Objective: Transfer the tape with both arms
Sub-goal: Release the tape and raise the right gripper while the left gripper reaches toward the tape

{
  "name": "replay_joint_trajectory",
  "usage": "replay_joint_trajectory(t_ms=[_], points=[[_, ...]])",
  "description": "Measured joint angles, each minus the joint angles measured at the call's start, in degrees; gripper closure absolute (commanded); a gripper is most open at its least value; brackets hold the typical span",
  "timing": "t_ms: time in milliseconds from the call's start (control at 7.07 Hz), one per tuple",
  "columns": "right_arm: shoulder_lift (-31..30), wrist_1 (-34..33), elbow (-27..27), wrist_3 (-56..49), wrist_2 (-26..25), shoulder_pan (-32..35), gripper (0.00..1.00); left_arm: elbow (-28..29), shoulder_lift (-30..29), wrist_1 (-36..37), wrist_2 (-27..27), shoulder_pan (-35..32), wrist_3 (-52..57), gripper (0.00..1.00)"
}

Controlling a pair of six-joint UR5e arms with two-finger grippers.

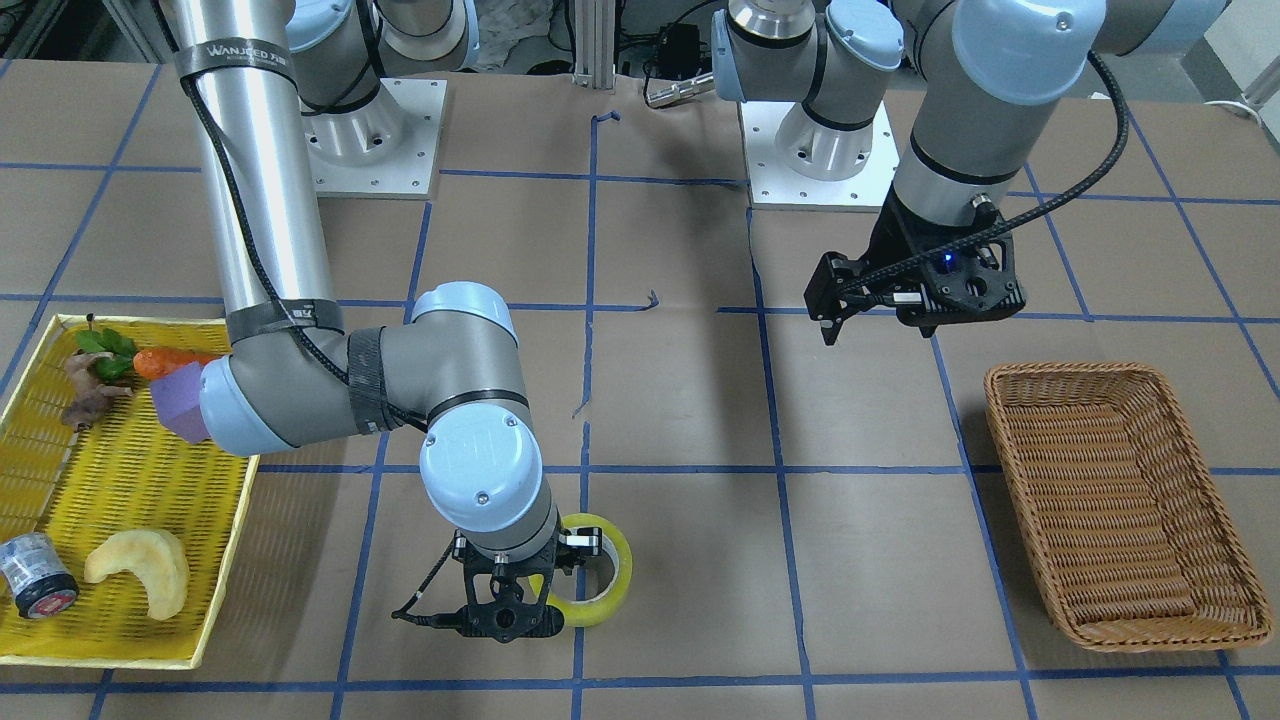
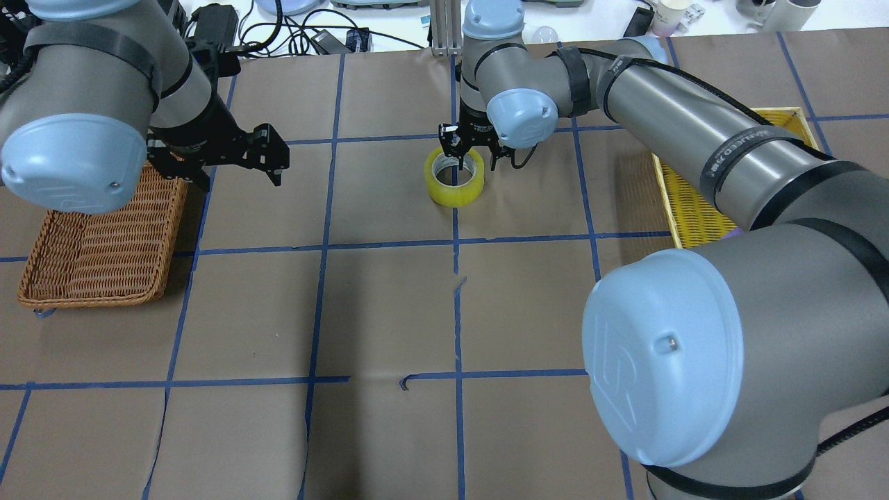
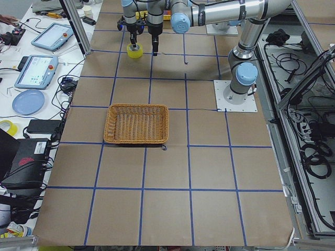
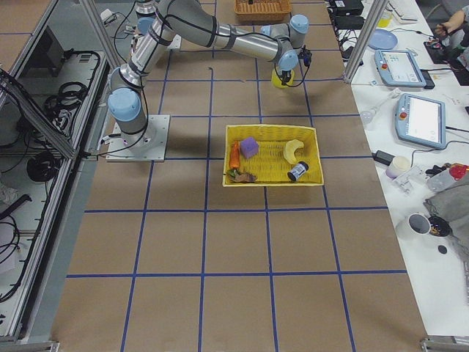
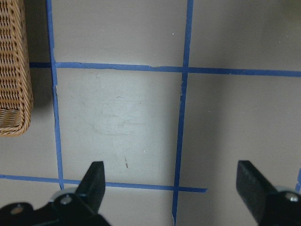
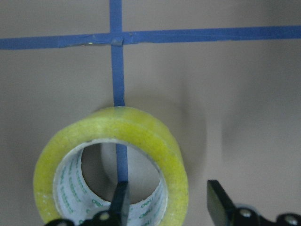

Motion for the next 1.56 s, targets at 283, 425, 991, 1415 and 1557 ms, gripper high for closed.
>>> replay_joint_trajectory(t_ms=[283, 425, 991, 1415, 1557], points=[[-8.50, 6.69, 0.35, -2.26, -3.01, -1.24, 0.00, 0.06, -2.95, 8.64, -1.18, -0.06, -0.42, 0.00], [-13.71, 12.06, 0.77, -3.97, -5.16, -2.83, 0.00, 0.16, -5.33, 14.43, -3.85, -0.12, -0.98, 0.00], [-33.67, 20.01, 9.22, -11.54, -6.36, -11.09, 0.00, 3.00, -18.89, 30.35, -13.47, -2.38, -9.12, 0.00], [-39.83, 13.95, 17.93, -11.74, -5.80, -11.45, 0.00, 6.46, -28.32, 35.29, -13.86, -8.84, -17.80, 0.00], [-40.27, 12.23, 19.02, -11.77, -5.84, -11.41, 0.00, 6.82, -30.70, 36.03, -13.91, -10.77, -19.75, 0.01]])
